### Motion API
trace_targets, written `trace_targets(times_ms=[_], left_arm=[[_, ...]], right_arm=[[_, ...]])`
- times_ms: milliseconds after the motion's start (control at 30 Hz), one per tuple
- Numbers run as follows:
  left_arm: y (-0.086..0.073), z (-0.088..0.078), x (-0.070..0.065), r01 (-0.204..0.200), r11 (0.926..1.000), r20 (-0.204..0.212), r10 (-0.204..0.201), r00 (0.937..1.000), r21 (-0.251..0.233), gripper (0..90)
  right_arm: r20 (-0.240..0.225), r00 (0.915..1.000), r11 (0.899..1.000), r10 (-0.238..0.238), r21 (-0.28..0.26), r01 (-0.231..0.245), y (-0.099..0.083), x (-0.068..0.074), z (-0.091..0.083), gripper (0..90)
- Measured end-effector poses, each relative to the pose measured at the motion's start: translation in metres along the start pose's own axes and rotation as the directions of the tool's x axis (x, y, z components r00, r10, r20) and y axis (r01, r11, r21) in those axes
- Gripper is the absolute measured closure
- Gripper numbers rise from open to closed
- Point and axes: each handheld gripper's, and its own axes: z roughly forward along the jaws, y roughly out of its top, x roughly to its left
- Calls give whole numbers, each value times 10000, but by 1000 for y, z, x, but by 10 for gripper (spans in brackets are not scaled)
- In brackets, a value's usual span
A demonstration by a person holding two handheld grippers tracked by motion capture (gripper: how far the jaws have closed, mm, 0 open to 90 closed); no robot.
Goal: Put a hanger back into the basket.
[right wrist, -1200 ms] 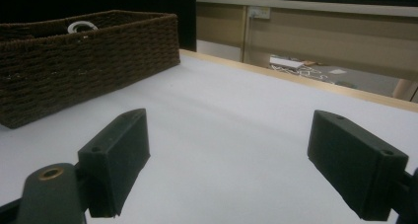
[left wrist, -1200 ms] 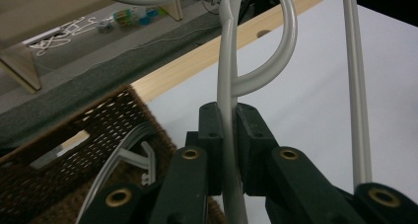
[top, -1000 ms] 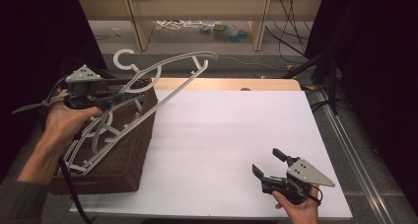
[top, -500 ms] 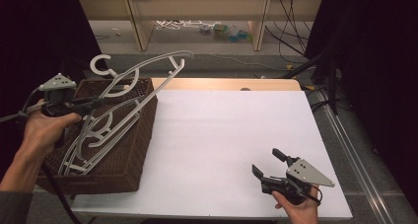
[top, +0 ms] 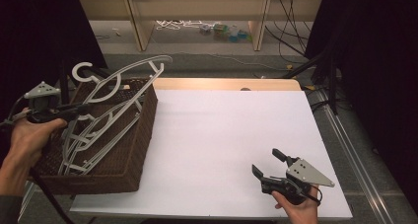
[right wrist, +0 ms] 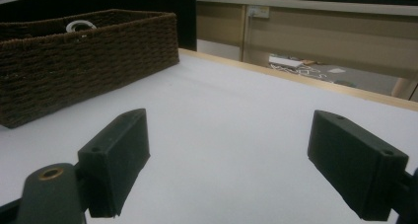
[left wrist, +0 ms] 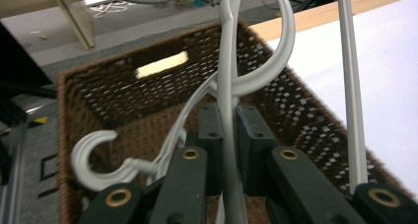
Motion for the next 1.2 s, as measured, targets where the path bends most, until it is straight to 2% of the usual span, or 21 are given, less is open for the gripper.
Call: trace_targets(times_ms=[67, 167, 333, 467, 567, 700, 1033, 1133, 1167, 1200], left_arm=[[-4, 0, 5, -124, 9999, -164, 125, 9998, 93, 820], [-10, 2, 11, 48, 10000, -364, -46, 9993, 58, 821], [-19, 5, 22, 113, 9999, -664, -108, 9977, 75, 820], [-26, 6, 29, 15, 9998, -993, 7, 9951, 217, 821], [-30, 7, 32, -120, 9997, -1035, 141, 9945, 205, 820], [-38, 6, 38, -40, 9995, -1160, 76, 9932, 311, 820], [-45, 8, 40, -164, 9985, -1234, 228, 9921, 528, 820], [-45, 7, 42, -513, 9943, -1286, 631, 9897, 931, 820], [-45, 7, 43, -448, 9950, -1281, 562, 9902, 897, 820], [-46, 8, 43, -284, 9974, -1359, 372, 9900, 661, 820]], right_arm=[[-19, 10000, 10000, 27, -25, -27, 0, 0, 0, 169], [-44, 10000, 10000, 46, -20, -46, 0, 0, 1, 169], [-89, 9999, 10000, 63, -21, -63, 0, 0, 1, 169], [13, 10000, 10000, 12, 65, -12, 0, 0, 0, 169], [60, 10000, 10000, 48, 28, -48, -1, 0, 1, 169], [-55, 9999, 9999, 94, 52, -94, -1, 1, 2, 169], [-41, 10000, 9999, 73, 71, -73, -1, 0, 2, 169], [-30, 10000, 10000, 89, 35, -89, -1, 0, 2, 169], [15, 10000, 10000, 54, 54, -54, -1, 0, 2, 169], [10, 10000, 10000, 60, 54, -60, -1, 0, 2, 169]])
